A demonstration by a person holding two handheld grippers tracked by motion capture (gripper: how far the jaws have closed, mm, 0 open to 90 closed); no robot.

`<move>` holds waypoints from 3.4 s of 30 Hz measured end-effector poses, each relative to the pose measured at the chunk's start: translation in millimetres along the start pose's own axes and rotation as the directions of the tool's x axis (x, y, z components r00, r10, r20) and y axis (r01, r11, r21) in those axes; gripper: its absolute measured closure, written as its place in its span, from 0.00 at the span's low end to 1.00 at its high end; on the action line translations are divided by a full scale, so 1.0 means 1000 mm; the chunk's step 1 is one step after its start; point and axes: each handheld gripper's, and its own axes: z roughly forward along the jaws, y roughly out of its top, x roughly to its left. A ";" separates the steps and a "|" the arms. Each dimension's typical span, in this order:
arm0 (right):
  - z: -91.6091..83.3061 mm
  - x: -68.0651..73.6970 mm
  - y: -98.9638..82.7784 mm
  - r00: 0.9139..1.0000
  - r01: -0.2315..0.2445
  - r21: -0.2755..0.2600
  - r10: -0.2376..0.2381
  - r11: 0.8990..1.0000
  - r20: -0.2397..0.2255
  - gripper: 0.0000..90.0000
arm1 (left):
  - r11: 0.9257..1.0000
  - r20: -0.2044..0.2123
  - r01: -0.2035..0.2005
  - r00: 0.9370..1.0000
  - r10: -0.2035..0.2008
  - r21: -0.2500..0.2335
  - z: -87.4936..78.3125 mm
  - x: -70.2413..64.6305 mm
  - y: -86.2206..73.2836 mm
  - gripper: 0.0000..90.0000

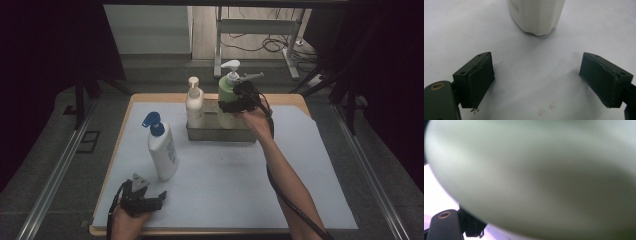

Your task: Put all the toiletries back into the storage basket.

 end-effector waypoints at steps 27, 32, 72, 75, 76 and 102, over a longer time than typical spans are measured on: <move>0.026 0.002 -0.025 1.000 -0.002 0.071 0.003 0.997 -0.009 0.14 | 1.000 0.000 0.000 1.000 0.000 0.001 0.000 0.000 0.000 0.13; 0.031 0.001 -0.030 1.000 -0.005 0.082 0.007 0.997 -0.013 0.14 | 1.000 0.000 0.000 1.000 0.000 0.001 0.000 0.000 0.000 0.13; 0.034 -0.003 -0.058 0.999 0.017 0.053 -0.015 0.998 -0.040 0.13 | 1.000 -0.001 0.000 1.000 0.000 0.000 0.000 0.000 0.000 0.13; 0.028 -0.005 -0.062 0.999 0.014 0.045 -0.012 0.999 -0.046 0.14 | 1.000 -0.001 0.000 1.000 0.000 0.000 0.000 0.000 0.000 0.13; 0.026 -0.005 -0.063 0.998 0.011 0.042 -0.009 0.999 -0.054 0.15 | 1.000 -0.001 0.000 1.000 0.000 0.000 0.000 0.000 0.000 0.13; 0.002 -0.030 -0.086 0.998 -0.050 0.090 0.053 0.995 -0.026 0.98 | 1.000 -0.001 0.001 1.000 -0.001 -0.001 0.000 0.000 0.000 0.13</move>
